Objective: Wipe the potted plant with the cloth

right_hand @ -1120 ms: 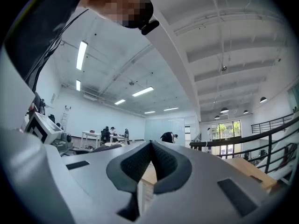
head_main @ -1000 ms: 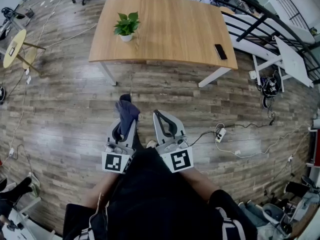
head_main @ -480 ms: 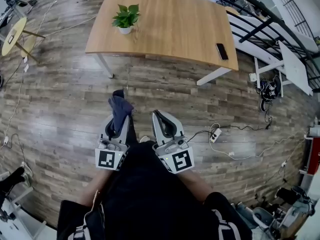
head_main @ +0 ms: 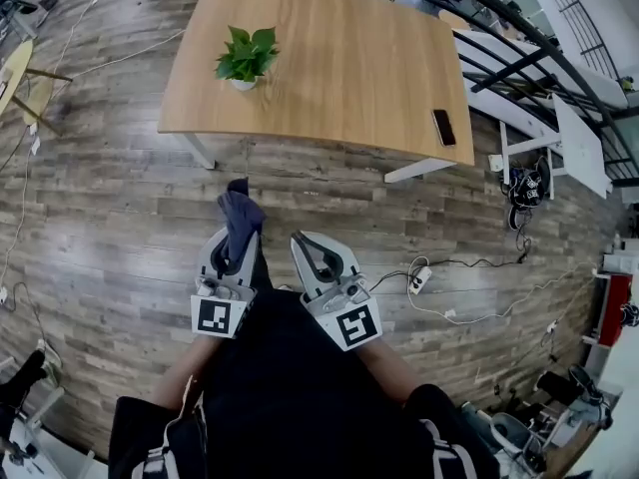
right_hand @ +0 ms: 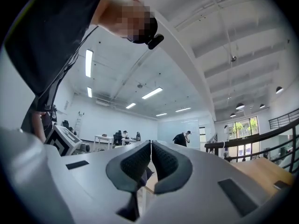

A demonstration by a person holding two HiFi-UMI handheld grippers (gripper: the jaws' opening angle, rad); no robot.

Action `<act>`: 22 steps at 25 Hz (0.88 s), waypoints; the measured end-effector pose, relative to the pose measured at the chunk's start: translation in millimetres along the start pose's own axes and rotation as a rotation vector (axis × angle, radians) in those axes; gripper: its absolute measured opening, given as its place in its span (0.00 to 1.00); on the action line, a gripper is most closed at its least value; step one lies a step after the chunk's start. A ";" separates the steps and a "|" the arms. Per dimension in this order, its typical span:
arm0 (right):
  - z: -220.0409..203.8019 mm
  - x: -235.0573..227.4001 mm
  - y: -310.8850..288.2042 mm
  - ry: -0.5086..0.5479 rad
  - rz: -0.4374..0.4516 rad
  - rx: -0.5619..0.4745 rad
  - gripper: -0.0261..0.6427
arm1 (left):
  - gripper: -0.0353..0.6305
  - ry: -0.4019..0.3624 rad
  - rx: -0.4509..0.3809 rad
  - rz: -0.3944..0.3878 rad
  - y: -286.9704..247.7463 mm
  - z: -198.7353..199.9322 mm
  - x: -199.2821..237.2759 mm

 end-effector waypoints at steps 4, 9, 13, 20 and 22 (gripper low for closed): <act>-11.7 -31.5 -46.2 -0.069 0.017 0.032 0.07 | 0.22 0.108 0.027 -0.001 -47.8 9.1 40.7; -28.9 -75.1 -106.3 -0.133 -0.021 0.085 0.07 | 0.22 0.071 0.004 -0.029 -95.5 18.6 98.3; -37.9 -101.6 -145.8 -0.174 0.008 0.122 0.07 | 0.22 0.076 0.025 -0.028 -126.8 20.9 136.4; -64.8 -135.3 -177.6 -0.106 -0.017 0.192 0.07 | 0.22 0.045 0.108 -0.043 -170.8 1.0 181.4; -77.2 -143.0 -182.1 -0.076 0.007 0.217 0.07 | 0.22 0.068 0.126 -0.021 -180.8 -3.6 193.5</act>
Point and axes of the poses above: the fingertips, and each gripper's own axes: y backward along the fingers, x to its left, z out of its top, the point moved 8 cm from there along y, backward along the fingers, and after that the axes turned 9 degrees about z, right-handed, at the moved point
